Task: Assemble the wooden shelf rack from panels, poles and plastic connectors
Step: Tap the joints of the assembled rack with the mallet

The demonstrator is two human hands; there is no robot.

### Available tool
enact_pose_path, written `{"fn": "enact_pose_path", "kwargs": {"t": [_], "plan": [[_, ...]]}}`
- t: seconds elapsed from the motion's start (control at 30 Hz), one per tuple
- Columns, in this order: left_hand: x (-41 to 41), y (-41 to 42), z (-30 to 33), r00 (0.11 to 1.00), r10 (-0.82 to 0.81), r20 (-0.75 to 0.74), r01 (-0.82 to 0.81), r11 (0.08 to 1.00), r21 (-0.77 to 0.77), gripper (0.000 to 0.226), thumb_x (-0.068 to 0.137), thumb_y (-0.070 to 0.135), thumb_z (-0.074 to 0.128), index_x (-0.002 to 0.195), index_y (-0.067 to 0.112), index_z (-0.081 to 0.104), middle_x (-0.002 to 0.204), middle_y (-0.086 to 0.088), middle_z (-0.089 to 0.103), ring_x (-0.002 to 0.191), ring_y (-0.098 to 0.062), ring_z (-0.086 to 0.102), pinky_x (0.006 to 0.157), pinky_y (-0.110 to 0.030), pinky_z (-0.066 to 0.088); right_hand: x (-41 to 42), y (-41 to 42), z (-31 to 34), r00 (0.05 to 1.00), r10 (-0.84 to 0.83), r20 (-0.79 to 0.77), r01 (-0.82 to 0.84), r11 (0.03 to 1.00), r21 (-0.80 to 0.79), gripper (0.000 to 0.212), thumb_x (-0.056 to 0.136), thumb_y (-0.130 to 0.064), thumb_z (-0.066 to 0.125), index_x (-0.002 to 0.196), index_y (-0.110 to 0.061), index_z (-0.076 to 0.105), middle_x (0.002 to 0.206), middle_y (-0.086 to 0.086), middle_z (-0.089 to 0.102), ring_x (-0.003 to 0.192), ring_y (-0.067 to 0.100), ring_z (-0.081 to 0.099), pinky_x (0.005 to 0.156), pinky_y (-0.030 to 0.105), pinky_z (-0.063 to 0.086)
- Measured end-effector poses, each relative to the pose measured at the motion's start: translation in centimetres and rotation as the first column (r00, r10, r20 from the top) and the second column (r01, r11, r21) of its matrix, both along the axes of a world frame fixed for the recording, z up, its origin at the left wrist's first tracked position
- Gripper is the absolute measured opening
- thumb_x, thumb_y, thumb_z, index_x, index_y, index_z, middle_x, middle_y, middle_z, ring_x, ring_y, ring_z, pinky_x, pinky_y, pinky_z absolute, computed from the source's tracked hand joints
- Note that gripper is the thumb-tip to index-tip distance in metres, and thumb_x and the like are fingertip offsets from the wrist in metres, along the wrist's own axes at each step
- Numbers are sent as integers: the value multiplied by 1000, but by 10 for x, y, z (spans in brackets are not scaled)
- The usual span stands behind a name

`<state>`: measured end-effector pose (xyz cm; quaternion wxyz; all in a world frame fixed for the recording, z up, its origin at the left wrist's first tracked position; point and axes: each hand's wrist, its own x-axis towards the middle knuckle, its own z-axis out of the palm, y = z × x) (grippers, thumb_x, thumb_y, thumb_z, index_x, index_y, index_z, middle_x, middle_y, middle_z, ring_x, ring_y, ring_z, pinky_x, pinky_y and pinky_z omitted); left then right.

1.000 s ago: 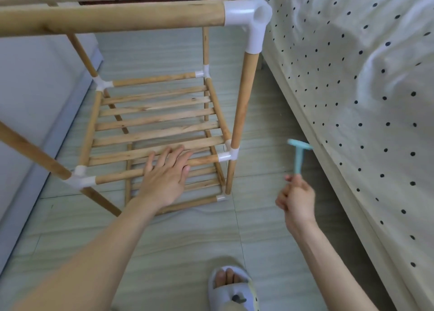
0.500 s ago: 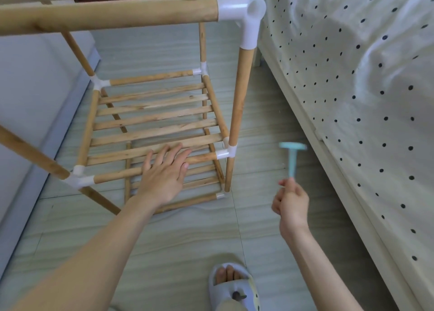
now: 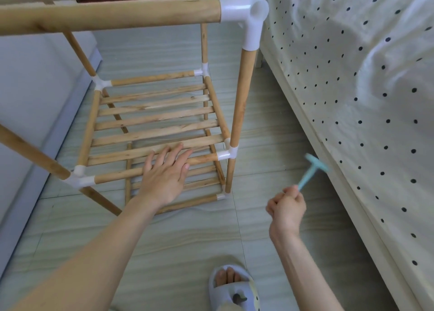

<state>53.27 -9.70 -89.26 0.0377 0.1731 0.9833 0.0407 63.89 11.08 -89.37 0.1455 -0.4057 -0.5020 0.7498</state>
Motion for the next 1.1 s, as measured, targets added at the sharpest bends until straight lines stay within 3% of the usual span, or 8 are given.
{"fn": "enact_pose_path", "kwargs": {"t": [0.1, 0.23, 0.37, 0.53, 0.77, 0.87, 0.97, 1.1], "plan": [[0, 0, 1, 1000, 1, -3, -1, 1000, -1, 48, 98, 41, 4, 146, 43, 9, 157, 14, 5, 144, -11, 1, 112, -37, -9, 5, -13, -1, 972, 223, 68, -226, 973, 45, 31, 102, -18, 31, 73, -14, 41, 42, -6, 28, 28, 3, 23, 31, 13, 20], [1, 0, 0, 1000, 4, -4, -4, 1000, 6, 48, 98, 40, 4, 146, 43, 9, 157, 14, 5, 144, -12, 0, 112, -38, -8, 2, -5, 3, 1000, 23, -5, -23, 1000, -11, 32, 102, -17, 27, 72, -14, 37, 34, -10, 25, 29, 1, 20, 31, 14, 17], [2, 3, 2, 998, 8, -56, -9, 1000, -9, 46, 100, 37, 12, 147, 38, 15, 157, 9, 12, 145, -16, 7, 115, -38, -1, 8, -36, 3, 923, 384, 17, -384, 923, 10, 31, 102, -20, 30, 74, -13, 41, 41, -10, 26, 34, 7, 20, 35, 17, 18], [10, 19, 11, 985, 74, -157, -90, 991, -96, 44, 101, 34, 26, 144, 29, 30, 153, -2, 29, 139, -29, 30, 112, -43, 26, -7, -23, 4, 981, 194, 29, -193, 981, -35, 29, 102, -23, 29, 78, -13, 41, 43, -10, 27, 35, 6, 23, 35, 17, 21], [-10, 101, 35, 989, 92, 116, -125, 940, 317, 41, 101, 36, 30, 140, 30, 38, 132, -7, 53, 121, -32, 49, 91, -39, 42, -17, -7, 3, 994, 106, 13, -106, 994, -8, 30, 102, -24, 29, 78, -12, 43, 40, -11, 27, 34, 7, 24, 34, 18, 23], [-16, 91, 36, 982, -98, 158, 19, 897, 442, 44, 101, 27, 32, 145, 24, 32, 145, -6, 42, 134, -27, 37, 106, -39, 33, -23, 2, 2, 992, 126, 14, -127, 991, 37, 30, 102, -24, 28, 77, -13, 42, 39, -11, 29, 34, 7, 25, 34, 18, 23], [-19, 63, 22, 983, -117, 142, 84, 972, 220, 49, 101, 38, 16, 149, 27, 17, 158, 2, 12, 146, -21, -1, 117, -44, 2, -30, 10, 0, 986, 162, 29, -164, 978, 131, 31, 101, -26, 29, 75, -14, 41, 39, -10, 31, 37, 9, 27, 36, 18, 24], [-14, 60, 11, 990, -50, 128, 33, 990, 136, 55, 97, 47, 0, 148, 34, 13, 159, 4, 2, 146, -19, -4, 117, -48, -3, -60, 34, 13, 961, -273, -40, 276, 949, 151, 33, 102, -28, 27, 73, -18, 40, 54, -1, 40, 45, 14, 36, 39, 21, 31]]}}
